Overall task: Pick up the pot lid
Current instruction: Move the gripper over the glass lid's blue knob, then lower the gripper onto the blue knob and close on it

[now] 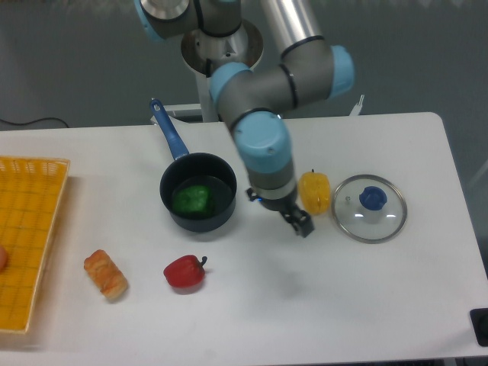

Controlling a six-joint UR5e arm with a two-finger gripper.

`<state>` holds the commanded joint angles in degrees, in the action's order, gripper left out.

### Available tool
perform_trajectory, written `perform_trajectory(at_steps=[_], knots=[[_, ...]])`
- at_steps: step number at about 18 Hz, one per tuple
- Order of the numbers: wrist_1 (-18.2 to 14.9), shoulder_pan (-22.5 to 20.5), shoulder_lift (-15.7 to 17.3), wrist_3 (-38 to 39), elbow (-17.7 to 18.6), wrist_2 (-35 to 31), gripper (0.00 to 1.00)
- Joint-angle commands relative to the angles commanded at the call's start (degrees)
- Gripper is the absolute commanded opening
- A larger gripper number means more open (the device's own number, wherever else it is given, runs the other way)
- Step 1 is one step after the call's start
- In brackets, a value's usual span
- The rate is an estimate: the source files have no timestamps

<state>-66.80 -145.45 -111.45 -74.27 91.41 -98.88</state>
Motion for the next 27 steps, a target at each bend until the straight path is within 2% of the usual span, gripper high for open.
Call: perform_trajectory(at_steps=[6, 14, 20, 24, 27], knots=[[0.26, -6.24, -1.14, -0.17, -0.17, 2.46, 1.0], [0.7, -11.25, -1.58, -8.61, 0.7, 2.72, 1.0], [2.2, -15.91, -2.28, -10.28, 2.37, 7.47, 1.0], [2.37, -17.68, -4.92, -10.46, -0.34, 7.47, 1.0], [2.28, -17.59, -5.01, -10.63, -1.76, 7.38, 1.0]])
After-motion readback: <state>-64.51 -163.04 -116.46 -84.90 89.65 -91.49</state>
